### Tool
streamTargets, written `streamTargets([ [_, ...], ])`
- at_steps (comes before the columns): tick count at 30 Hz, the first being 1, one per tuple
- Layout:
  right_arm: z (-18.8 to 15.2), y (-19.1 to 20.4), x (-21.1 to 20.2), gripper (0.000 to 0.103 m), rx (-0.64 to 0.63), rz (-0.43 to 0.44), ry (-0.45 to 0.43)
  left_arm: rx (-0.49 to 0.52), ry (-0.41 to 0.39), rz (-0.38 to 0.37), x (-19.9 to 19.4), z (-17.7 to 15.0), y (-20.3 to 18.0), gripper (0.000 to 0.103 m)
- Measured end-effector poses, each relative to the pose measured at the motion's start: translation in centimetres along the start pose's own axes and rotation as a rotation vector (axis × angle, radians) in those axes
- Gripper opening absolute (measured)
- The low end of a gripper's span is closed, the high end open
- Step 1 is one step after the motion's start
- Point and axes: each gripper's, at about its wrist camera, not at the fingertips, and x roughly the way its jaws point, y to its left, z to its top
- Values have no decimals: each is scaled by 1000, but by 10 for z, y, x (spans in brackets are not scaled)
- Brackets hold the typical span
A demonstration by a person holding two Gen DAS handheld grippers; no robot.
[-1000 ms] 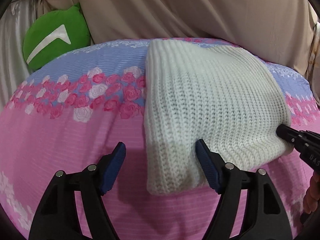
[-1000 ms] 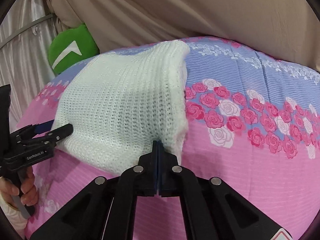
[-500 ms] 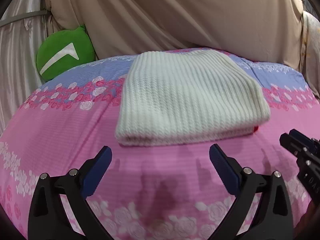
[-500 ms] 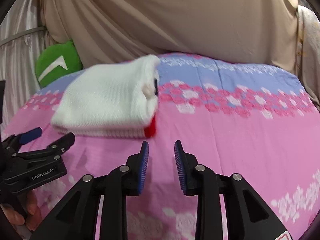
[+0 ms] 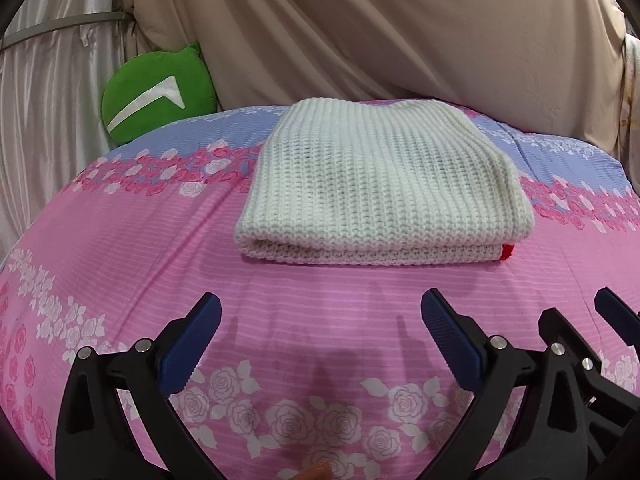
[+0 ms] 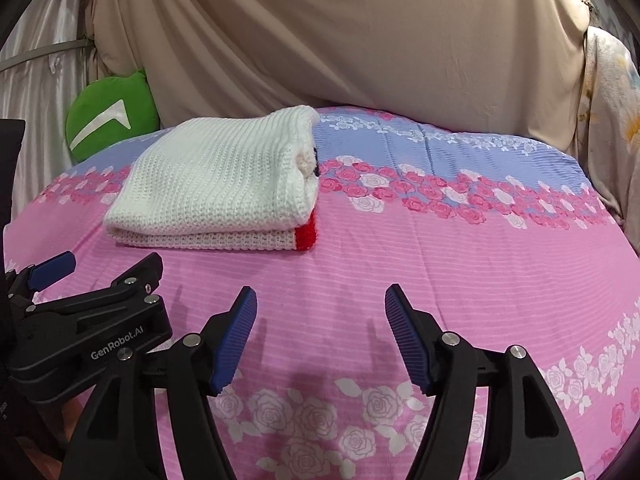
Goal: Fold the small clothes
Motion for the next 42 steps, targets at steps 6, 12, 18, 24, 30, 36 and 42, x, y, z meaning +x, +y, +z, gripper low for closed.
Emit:
streamTargets([
  [6, -1, 2, 1, 67, -4, -8, 10, 6, -1, 33, 0, 0, -1, 98],
  [12, -1, 2, 7, 68, -2, -16, 37, 17, 15, 58, 3, 0, -3, 98],
  [18, -1, 2, 9, 68, -5, -22, 43, 22, 21, 69, 4, -1, -5, 97],
  [24, -2, 2, 11, 68, -9, -24, 48, 27, 27, 88, 5, -1, -6, 97],
  [30, -2, 2, 12, 68, -9, -25, 52, 31, 27, 96, 5, -1, -7, 97],
  [36, -2, 3, 12, 68, -10, -26, 51, 33, 28, 101, 5, -1, -7, 97],
  [42, -2, 2, 11, 68, -11, -26, 51, 38, 27, 105, 5, -1, -6, 97],
])
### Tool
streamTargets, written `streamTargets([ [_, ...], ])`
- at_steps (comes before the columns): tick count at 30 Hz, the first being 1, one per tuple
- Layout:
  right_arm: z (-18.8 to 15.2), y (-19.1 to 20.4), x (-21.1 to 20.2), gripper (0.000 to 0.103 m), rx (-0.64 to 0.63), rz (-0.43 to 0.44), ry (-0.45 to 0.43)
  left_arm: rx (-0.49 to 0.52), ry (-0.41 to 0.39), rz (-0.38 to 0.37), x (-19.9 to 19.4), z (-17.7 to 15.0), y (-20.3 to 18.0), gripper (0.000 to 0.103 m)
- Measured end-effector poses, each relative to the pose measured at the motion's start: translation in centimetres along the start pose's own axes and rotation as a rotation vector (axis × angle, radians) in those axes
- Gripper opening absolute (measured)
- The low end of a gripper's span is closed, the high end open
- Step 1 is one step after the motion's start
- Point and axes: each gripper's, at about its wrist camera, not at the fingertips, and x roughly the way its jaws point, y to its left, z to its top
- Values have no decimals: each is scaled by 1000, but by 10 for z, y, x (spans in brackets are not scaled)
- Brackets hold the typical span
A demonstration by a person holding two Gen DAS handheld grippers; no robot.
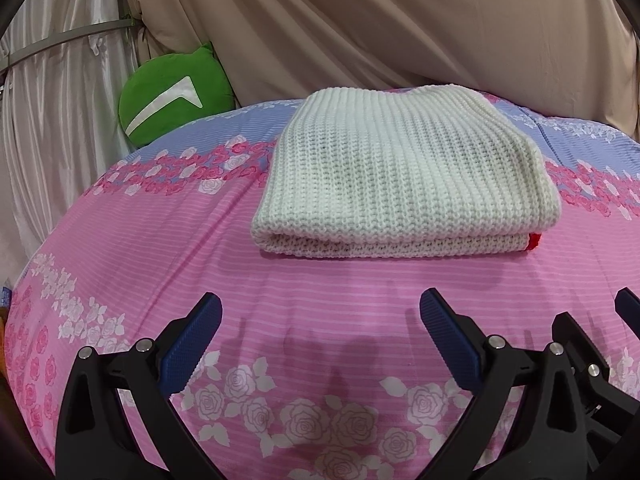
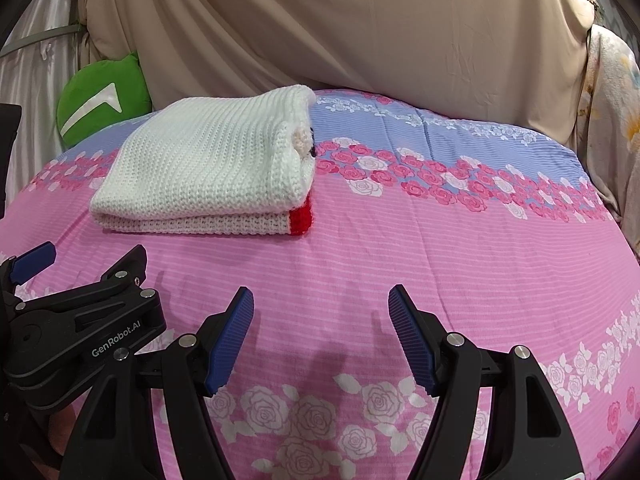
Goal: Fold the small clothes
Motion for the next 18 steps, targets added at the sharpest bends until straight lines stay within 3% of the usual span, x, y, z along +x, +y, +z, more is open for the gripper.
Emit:
streamTargets([
  [14, -1, -1, -2, 68, -3, -6, -7, 0, -15, 13, -3, -1, 0, 96],
  [18, -1, -2, -2, 68, -5, -7, -7, 10, -19, 14, -4, -1, -2, 91],
])
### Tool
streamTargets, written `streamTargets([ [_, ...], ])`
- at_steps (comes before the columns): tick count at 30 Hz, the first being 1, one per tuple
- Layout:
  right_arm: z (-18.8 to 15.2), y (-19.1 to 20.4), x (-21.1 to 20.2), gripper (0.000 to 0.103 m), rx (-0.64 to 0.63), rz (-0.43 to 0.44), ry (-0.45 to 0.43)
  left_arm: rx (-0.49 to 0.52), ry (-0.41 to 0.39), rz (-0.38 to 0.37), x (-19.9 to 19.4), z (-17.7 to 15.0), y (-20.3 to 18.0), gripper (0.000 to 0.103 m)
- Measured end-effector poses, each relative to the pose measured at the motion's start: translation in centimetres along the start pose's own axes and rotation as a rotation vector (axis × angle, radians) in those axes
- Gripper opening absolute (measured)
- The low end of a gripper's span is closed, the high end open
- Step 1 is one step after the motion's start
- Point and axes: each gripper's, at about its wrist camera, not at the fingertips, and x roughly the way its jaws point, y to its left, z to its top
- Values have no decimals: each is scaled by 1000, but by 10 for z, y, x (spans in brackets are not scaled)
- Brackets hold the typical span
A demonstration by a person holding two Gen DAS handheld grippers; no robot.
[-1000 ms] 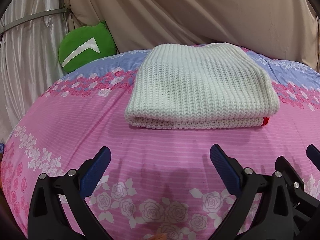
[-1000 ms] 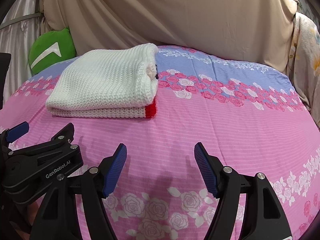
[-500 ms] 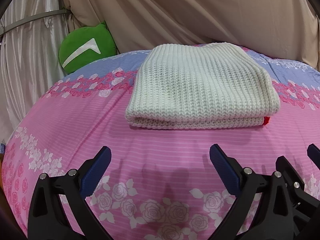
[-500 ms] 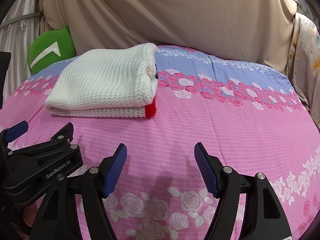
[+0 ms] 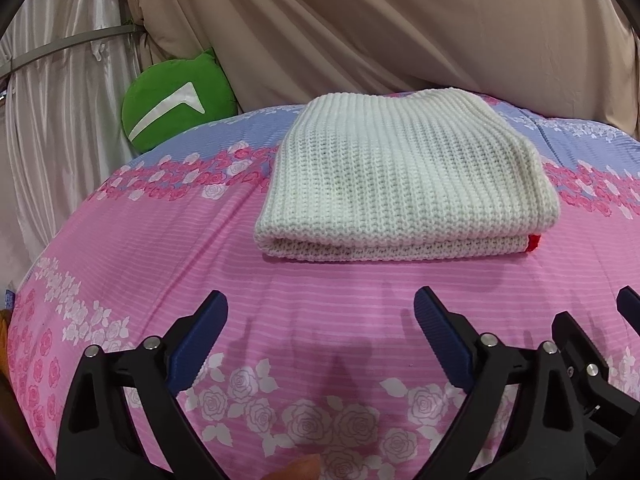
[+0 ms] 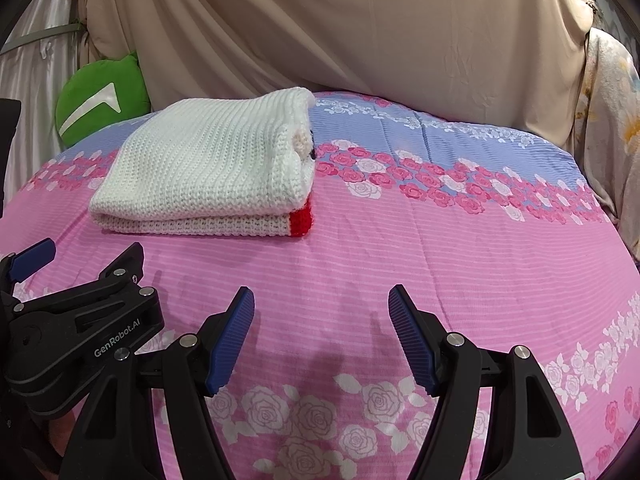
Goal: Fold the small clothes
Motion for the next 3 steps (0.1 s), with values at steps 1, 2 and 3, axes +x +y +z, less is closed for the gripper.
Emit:
streamTargets([
  [1, 0, 0, 0, 68, 0, -1, 1, 0, 0, 1, 0, 0, 0, 91],
  [2, 0, 0, 0, 68, 1, -1, 2, -1, 1, 1, 0, 0, 0, 91],
  [3, 0, 0, 0, 68, 0, -2, 4, -1, 2, 5, 1, 0, 0, 91],
])
